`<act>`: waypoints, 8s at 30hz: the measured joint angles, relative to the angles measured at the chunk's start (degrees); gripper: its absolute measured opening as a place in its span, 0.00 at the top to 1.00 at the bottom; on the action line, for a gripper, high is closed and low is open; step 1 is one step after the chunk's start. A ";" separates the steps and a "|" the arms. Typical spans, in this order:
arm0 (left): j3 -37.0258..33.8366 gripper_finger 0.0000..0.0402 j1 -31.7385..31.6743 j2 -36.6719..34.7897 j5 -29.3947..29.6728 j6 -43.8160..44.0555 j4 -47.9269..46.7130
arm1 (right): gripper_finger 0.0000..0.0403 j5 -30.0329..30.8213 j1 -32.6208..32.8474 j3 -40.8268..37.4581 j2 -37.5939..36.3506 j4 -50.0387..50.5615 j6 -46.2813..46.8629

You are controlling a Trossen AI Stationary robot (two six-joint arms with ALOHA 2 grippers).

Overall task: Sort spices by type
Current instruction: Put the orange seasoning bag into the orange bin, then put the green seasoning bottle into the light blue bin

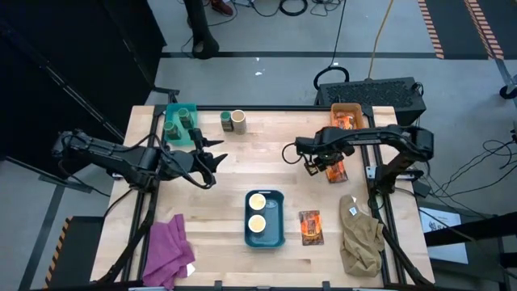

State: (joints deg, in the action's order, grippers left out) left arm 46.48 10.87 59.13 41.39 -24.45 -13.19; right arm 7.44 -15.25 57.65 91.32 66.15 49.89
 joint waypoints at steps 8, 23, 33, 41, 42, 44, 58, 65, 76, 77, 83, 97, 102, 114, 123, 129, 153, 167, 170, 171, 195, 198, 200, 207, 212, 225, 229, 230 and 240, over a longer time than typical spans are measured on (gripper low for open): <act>0.00 0.44 0.00 0.00 0.02 0.17 -1.72 | 0.48 -0.47 -2.72 0.00 7.78 -0.58 -3.88; 0.00 0.44 0.00 0.00 0.02 1.68 -2.84 | 0.72 -6.02 -3.49 0.14 13.39 -4.29 -8.75; -0.02 0.44 0.00 0.00 0.02 1.86 -2.82 | 0.97 -5.99 -3.47 0.04 13.41 -4.21 -8.87; -0.02 0.44 0.00 0.00 -0.02 1.82 -2.67 | 1.00 -6.26 -2.49 2.53 8.29 4.29 -7.95; -0.02 0.44 0.00 0.00 -0.17 1.65 -2.31 | 1.00 -6.23 -2.24 3.31 7.09 4.67 -7.78; -0.04 0.44 0.00 0.00 -0.67 1.58 -1.00 | 1.00 -6.23 -1.75 5.37 5.01 4.68 -7.47; -0.04 0.44 0.00 0.00 -0.81 1.20 -0.11 | 1.00 7.15 -8.48 27.49 1.84 7.26 -13.86; -0.04 0.44 0.00 0.00 -0.83 1.22 -0.13 | 1.00 12.25 -18.60 28.06 2.34 7.75 -16.00; -0.04 0.44 0.00 0.00 -0.83 1.27 -0.20 | 1.00 21.14 -30.14 28.06 8.40 9.36 -16.56; -0.04 0.44 0.01 0.00 -0.83 1.27 -0.24 | 1.00 21.05 -30.71 28.06 9.35 9.96 -16.55; -0.04 0.44 0.00 0.00 -0.83 1.56 -0.47 | 1.00 20.89 -32.40 28.06 14.59 11.99 -16.92; -0.04 0.44 0.02 0.00 -0.84 3.19 -1.57 | 0.99 21.10 -33.96 28.06 19.83 11.54 -19.44; -0.04 0.44 0.02 0.00 -0.84 4.26 -1.98 | 0.96 21.08 -33.92 28.06 19.94 11.31 -20.55; -0.04 0.44 0.02 0.02 -0.85 4.72 -2.86 | 0.83 21.07 -33.92 28.06 19.94 11.04 -20.41; -0.04 0.44 0.02 0.02 -0.83 4.74 -2.86 | 0.80 21.05 -33.50 28.06 19.94 10.27 -20.50; -0.04 0.44 0.04 0.02 -0.83 4.81 -2.86 | 0.85 21.00 -32.42 28.06 19.92 9.97 -21.83; -0.04 0.44 0.02 0.01 -0.83 4.67 -2.80 | 1.00 20.74 -14.08 28.06 19.79 -3.07 -32.65; -0.04 0.44 0.02 0.02 -0.83 4.61 -2.16 | 1.00 25.31 3.38 27.87 12.39 -7.94 -32.09; -0.04 0.44 0.02 0.02 -0.83 4.61 -2.12 | 1.00 25.30 6.55 24.64 6.91 -15.53 -35.48; -0.04 0.44 0.02 0.02 -0.83 4.61 -2.14 | 1.00 25.29 7.63 22.84 4.80 -18.82 -37.05; 13.45 0.44 -16.60 6.71 -19.42 19.61 -3.49 | 1.00 19.49 13.86 -2.51 -25.67 -41.94 -46.05; 20.69 0.44 -20.33 11.11 -26.64 17.88 -11.80 | 1.00 19.50 13.86 -2.51 -25.51 -41.79 -46.07; 25.89 0.44 -22.63 14.16 -28.68 15.59 -19.47 | 1.00 19.48 13.86 -2.51 -25.10 -41.45 -46.07; 39.28 0.44 -32.01 23.82 -29.20 8.52 -46.86 | 1.00 19.47 13.73 -4.72 -24.63 -41.18 -47.51; 39.95 0.44 -38.73 28.89 -30.42 2.52 -48.79 | 1.00 19.47 12.94 -5.33 -24.60 -41.47 -48.55; 39.95 0.44 -48.21 37.18 -39.05 -15.06 -46.17 | 1.00 19.40 12.94 -5.33 -24.62 -41.48 -48.20; 39.95 0.44 -50.58 37.77 -42.06 -15.25 -44.06 | 1.00 19.34 12.94 -5.33 -24.62 -41.50 -48.54; 39.95 0.44 -51.16 37.79 -42.59 -14.64 -43.65 | 1.00 19.31 12.94 -5.33 -24.62 -41.49 -48.56; 39.95 0.44 -52.50 38.16 -39.55 -10.98 -37.88 | 1.00 19.28 12.94 -5.33 -24.62 -41.48 -48.63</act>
State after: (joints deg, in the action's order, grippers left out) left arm 86.43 -41.63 97.29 1.84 -35.43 -51.08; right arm 26.72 -2.31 52.31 66.70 24.67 1.26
